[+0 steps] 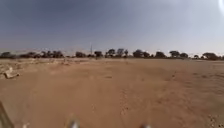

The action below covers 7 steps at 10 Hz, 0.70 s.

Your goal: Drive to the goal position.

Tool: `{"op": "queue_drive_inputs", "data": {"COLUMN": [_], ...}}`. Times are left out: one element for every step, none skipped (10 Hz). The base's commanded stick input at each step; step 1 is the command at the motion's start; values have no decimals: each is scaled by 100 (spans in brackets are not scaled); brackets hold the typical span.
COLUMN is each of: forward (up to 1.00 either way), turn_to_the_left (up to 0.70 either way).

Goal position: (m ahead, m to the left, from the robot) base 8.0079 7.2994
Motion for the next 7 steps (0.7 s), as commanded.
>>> {"op": "queue_drive_inputs", "data": {"forward": [50,50,50,50,50,50,50], "turn_to_the_left": [0,0,0,0,0,0,0]}}
